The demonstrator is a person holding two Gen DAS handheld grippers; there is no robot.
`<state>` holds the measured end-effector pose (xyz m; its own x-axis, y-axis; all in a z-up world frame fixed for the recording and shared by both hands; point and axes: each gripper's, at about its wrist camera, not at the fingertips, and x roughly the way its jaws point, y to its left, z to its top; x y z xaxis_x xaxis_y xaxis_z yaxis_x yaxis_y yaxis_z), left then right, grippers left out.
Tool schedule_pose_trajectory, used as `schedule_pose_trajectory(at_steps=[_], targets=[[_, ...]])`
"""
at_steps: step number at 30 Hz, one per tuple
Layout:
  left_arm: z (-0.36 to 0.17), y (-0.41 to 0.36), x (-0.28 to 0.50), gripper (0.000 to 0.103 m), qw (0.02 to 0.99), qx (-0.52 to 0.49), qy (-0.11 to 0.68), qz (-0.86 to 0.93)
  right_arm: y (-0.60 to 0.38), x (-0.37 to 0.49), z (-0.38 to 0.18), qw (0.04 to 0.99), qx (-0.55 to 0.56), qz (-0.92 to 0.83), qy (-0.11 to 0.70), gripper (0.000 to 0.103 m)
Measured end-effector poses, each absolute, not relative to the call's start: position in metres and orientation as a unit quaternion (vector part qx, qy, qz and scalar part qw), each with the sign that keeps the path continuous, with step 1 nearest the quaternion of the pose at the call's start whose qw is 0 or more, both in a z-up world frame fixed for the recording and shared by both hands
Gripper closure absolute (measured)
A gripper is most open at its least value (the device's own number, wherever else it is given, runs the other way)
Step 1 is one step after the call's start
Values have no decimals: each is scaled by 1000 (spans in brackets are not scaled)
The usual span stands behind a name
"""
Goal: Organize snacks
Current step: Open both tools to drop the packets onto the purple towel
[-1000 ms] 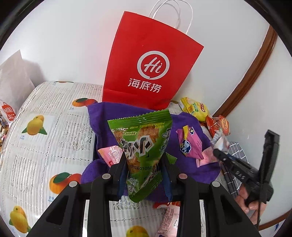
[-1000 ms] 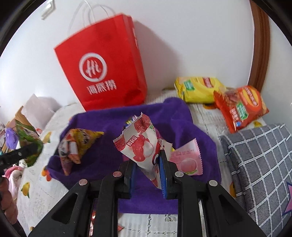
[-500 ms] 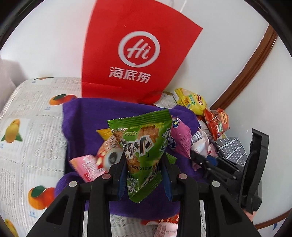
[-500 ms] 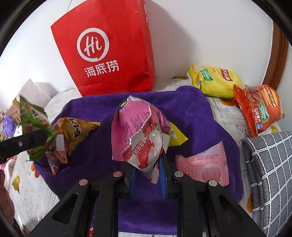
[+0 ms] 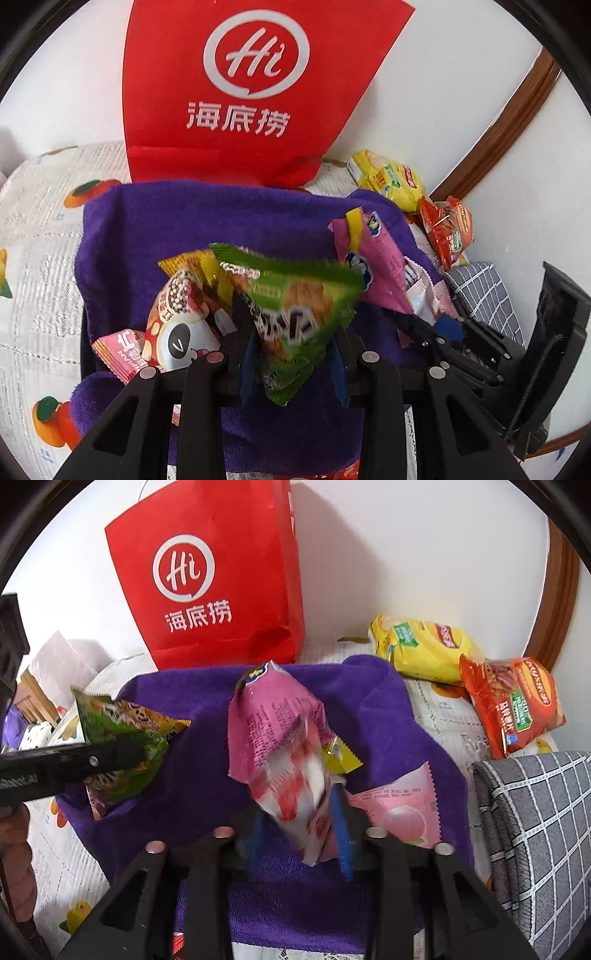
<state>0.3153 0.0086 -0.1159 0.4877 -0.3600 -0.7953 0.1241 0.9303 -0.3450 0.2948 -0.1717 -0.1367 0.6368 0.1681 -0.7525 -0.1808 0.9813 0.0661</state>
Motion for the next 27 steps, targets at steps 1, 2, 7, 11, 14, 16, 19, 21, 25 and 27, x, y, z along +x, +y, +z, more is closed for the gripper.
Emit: schedule_pose_trajectory(at_steps=[1, 2, 7, 11, 14, 16, 19, 21, 25, 27], targets=[[-118, 9, 315, 71, 853, -125, 486, -144, -172, 292, -134, 908, -5, 100, 406, 53], [-119, 9, 316, 71, 852, -127, 487, -146, -173, 290, -131, 912, -2, 103, 398, 47], [-121, 6, 316, 71, 852, -123, 487, -149, -173, 285, -124, 920, 4, 117, 373, 40], [-123, -1, 319, 67, 851, -110, 491, -148, -172, 287, -126, 918, 5, 122, 376, 40], [-125, -5, 319, 51, 851, -110, 491, -153, -172, 287, -128, 917, 6, 124, 380, 40], [-124, -8, 316, 47, 855, -103, 485, -152, -172, 287, -127, 917, 6, 124, 378, 40], [-117, -11, 309, 44, 870, -77, 467, -139, -172, 284, -125, 922, 3, 124, 367, 40], [-111, -12, 305, 43, 874, -74, 460, -138, -173, 281, -124, 922, 6, 128, 364, 40], [-104, -6, 294, 42, 872, -94, 458, -145, -176, 272, -120, 923, 15, 135, 359, 40], [-101, -4, 286, 42, 872, -92, 457, -146, -177, 266, -117, 923, 21, 139, 358, 40]])
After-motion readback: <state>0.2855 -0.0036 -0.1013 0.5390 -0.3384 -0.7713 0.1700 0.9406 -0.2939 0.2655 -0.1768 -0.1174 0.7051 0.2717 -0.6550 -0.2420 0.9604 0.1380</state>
